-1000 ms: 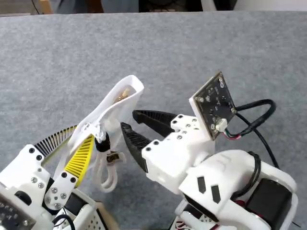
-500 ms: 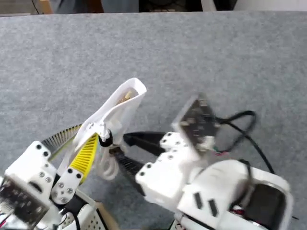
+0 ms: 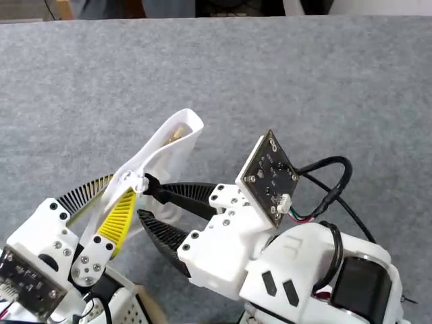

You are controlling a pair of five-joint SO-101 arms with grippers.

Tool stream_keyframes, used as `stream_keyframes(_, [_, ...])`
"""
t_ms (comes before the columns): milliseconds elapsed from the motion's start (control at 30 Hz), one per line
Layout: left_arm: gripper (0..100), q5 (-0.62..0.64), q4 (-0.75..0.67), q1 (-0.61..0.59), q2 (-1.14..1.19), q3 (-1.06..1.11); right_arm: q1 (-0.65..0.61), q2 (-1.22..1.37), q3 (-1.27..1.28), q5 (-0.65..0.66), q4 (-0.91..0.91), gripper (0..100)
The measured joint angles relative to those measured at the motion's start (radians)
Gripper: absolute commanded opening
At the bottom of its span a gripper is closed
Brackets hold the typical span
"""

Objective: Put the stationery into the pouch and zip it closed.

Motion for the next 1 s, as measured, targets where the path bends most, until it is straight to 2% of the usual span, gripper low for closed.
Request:
stream_keyframes(67, [3,0.0,0.0,0.0,0.0,0.0,0.0,-0.002,0.017,0.0,0.0,16.5])
stream_keyframes(233, [3,-0.002,0.0,0.0,0.0,0.002,0.015,-0.002,0.064,0.0,-0.002,33.2])
stream_keyframes(300, [3,-0.002,0.0,0.0,0.0,0.002,0.02,0.011,0.068,0.0,-0.002,34.7])
stream_keyframes(1000, [3,0.0,0.0,0.0,0.0,0.002,0.02,0.009,0.069,0.0,-0.012,13.9])
